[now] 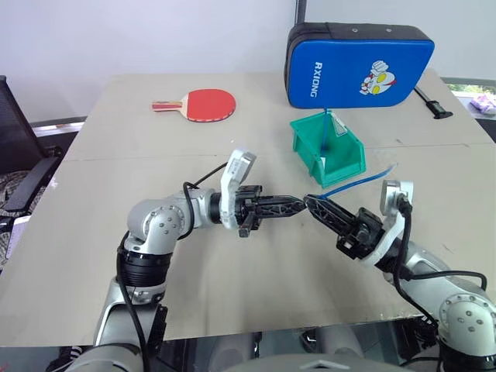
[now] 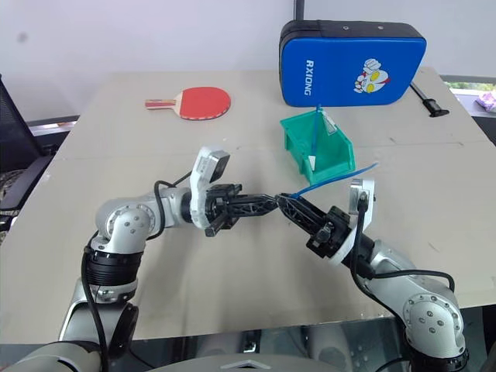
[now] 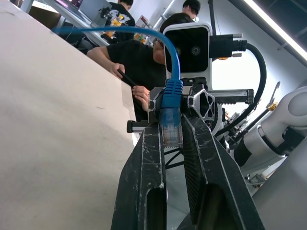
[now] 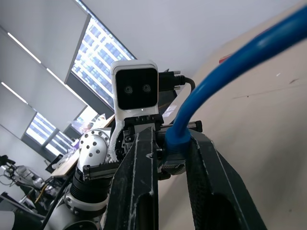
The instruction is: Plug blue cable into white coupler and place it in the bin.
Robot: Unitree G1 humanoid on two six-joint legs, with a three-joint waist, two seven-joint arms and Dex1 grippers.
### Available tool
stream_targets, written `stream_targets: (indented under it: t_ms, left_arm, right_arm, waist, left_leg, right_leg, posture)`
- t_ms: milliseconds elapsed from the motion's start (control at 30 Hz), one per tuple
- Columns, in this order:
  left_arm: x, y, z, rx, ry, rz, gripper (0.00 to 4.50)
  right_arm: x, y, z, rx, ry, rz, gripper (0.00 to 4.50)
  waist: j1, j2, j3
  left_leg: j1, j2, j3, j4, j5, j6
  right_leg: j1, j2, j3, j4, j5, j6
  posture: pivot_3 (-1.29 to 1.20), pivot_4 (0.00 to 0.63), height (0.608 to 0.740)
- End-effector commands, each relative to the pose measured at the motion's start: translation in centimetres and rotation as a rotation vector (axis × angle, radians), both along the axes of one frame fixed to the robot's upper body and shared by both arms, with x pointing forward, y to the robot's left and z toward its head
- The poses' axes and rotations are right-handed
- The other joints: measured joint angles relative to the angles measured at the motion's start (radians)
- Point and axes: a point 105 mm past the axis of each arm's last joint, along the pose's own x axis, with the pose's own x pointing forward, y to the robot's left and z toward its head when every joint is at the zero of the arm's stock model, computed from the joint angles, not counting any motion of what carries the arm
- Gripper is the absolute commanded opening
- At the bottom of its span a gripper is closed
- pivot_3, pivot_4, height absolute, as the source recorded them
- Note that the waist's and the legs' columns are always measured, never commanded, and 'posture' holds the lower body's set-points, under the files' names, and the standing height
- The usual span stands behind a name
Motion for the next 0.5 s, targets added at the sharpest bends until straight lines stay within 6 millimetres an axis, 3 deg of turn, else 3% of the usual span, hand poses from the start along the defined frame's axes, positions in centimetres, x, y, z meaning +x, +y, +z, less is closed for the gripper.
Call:
stream_targets:
  t_ms: [33, 133, 267, 400, 500]
  left_arm:
    - [-0.4, 0.0, 0.2, 0.024, -0.06, 0.003, 0.48]
    - [0.0, 0.7, -0.1, 0.041, -0.098, 0.064, 1.88]
    - [1.6, 3.1, -0.4, 0.114, -0.232, 0.293, 3.71]
    - [3.8, 7.8, 0.1, 0.219, -0.416, 0.621, 3.71]
    - [3.4, 12.0, -0.4, 0.35, -0.491, 0.715, 3.71]
  right_arm:
    - [0.2, -0.3, 0.5, -0.009, -0.026, -0.019, 0.1]
    - [0.3, -0.3, 0.6, -0.009, -0.031, -0.013, 0.0]
    - [0.8, -0.7, 0.4, -0.031, -0.045, -0.033, 0.0]
    - [1.5, -1.4, 0.0, -0.042, -0.052, -0.061, 0.0]
    - [2.0, -1.7, -0.4, -0.039, -0.052, -0.067, 0.0]
  waist:
    - [0.0, 0.0, 0.0]
    - [-0.001, 0.0, 0.0]
    - [-0.002, 0.0, 0.0]
    - [-0.001, 0.0, 0.0]
    - [-0.002, 0.0, 0.0]
  left_leg:
    - [0.0, 0.0, 0.0, 0.0, 0.0, 0.0]
    - [0.0, 0.0, 0.001, 0.0, 0.0, 0.0]
    - [0.0, 0.0, 0.0, 0.0, 0.0, 0.0]
    - [0.0, 0.001, 0.0, -0.001, 0.0, 0.0]
    - [-0.001, 0.002, 0.0, -0.001, 0.0, 0.0]
  right_leg:
    - [0.0, 0.0, 0.0, 0.0, 0.0, 0.0]
    - [0.0, 0.0, 0.001, 0.0, 0.0, 0.0]
    - [0.0, 0.0, 0.001, 0.0, 0.0, 0.0]
    - [-0.001, 0.0, 0.001, 0.0, 0.0, 0.0]
    - [-0.001, 0.0, 0.0, 0.0, 0.0, 0.0]
  posture:
    - [0.0, 0.15, 0.74]
    - [0.0, 0.15, 0.74]
    - [0.0, 0.15, 0.74]
    - [0.0, 0.15, 0.74]
    - [0.0, 0.15, 0.74]
